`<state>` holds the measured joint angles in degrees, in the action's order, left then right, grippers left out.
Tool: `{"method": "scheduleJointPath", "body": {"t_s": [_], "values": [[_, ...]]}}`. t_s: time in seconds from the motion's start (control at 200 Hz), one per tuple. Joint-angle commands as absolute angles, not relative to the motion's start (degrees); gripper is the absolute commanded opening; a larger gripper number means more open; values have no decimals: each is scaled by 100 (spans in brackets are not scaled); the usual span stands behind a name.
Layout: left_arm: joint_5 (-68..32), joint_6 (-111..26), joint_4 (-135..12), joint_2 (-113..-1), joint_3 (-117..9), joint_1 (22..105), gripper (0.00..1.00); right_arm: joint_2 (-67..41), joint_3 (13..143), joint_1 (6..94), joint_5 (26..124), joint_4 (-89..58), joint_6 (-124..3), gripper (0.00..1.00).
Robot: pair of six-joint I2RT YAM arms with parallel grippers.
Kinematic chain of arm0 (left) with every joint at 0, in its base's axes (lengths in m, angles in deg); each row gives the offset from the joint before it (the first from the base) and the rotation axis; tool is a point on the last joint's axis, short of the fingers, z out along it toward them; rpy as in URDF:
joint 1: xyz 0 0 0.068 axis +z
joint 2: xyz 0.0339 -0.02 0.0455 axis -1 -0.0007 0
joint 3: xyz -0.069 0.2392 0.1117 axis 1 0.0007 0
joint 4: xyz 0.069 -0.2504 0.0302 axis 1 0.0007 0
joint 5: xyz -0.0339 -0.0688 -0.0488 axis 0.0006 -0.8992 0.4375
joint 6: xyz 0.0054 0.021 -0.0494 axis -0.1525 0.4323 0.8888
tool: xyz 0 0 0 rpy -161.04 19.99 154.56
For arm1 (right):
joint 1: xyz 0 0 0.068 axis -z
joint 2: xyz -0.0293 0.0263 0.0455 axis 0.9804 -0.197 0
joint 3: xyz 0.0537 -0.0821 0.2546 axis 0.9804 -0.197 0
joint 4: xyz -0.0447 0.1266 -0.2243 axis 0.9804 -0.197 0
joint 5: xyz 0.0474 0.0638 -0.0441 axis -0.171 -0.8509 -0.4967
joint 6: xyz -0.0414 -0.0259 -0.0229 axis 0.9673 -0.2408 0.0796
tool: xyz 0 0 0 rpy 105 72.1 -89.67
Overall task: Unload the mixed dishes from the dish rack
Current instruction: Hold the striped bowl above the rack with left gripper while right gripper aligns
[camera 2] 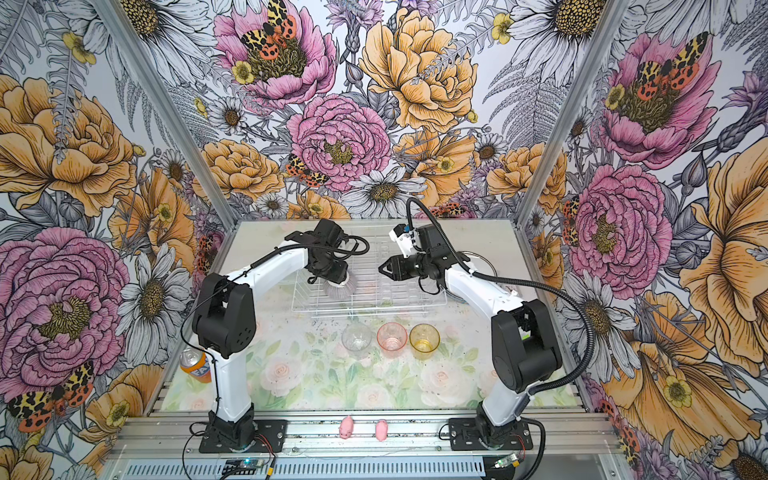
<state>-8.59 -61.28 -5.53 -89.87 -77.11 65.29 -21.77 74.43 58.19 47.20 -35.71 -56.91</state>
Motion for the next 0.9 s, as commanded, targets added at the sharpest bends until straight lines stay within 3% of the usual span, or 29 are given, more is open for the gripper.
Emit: {"method": "scheduleJointPath", "body": {"t_s": [0.0,0.3,0.896], "values": [[-1060,-6234,-529,-9109,-7779,6621,42,-2291,7598,5829,4722,-3426,-5713,40],[-1311,-6264,-544,-8916,-7785,6758,39,-2451,7653,5833,4508,-3417,-5785,40],[-3144,-5913,-1601,-8234,-7162,7263,38,-2824,7711,5657,3803,-3159,-6082,46]]}}
